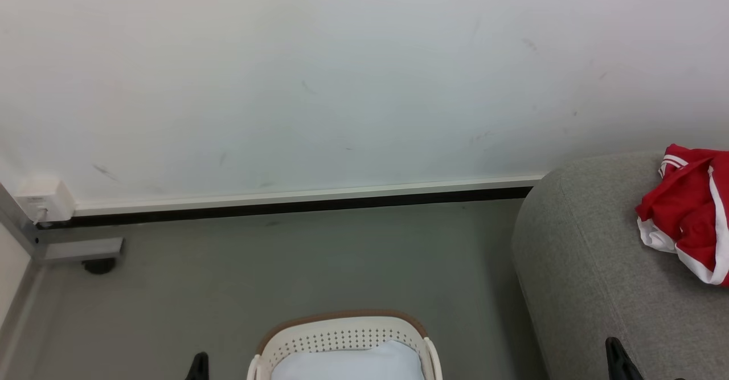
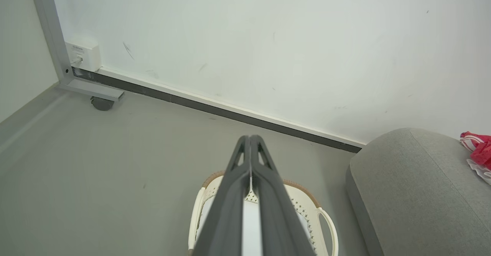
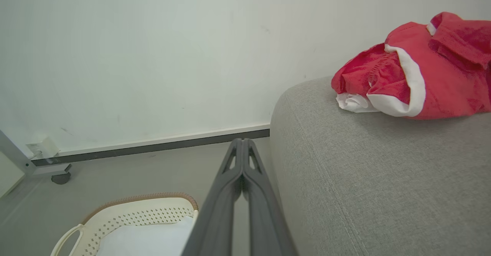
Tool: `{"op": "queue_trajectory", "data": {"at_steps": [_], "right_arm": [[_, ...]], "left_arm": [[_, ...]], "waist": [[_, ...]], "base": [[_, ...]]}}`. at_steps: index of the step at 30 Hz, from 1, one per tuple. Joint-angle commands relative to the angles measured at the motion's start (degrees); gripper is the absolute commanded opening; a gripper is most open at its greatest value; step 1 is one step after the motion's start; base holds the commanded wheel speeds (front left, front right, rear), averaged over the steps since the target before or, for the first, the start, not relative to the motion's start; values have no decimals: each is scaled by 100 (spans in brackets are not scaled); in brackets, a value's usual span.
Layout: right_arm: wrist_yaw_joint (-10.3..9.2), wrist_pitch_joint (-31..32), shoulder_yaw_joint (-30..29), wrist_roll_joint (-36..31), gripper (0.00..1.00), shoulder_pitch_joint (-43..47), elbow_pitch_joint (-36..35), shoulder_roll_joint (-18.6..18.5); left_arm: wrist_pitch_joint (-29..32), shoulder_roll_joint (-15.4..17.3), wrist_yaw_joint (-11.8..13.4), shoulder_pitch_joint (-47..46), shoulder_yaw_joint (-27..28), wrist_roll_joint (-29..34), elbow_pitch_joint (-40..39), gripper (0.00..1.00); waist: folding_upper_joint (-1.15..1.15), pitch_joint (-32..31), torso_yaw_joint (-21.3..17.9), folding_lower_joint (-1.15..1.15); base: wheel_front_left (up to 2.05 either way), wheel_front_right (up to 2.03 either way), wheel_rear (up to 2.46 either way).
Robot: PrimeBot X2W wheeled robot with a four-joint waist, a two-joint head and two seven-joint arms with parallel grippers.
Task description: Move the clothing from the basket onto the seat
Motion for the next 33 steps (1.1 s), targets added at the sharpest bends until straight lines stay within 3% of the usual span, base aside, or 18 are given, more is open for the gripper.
{"op": "queue_trajectory", "data": {"at_steps": [1,33], "right_arm": [[-1,64,-45,321,0,-178,-111,-31],[-4,787,-271,3162,0,-508,-228,-47]], "left_arm": [[57,25,-29,-174,51,-318,-95,0],[759,28,-188,-525,293,-2982,-193,0]], "waist": [[0,5,2,0],[0,92,49,0]], "base": [[0,0,0],[0,0,0]]}}
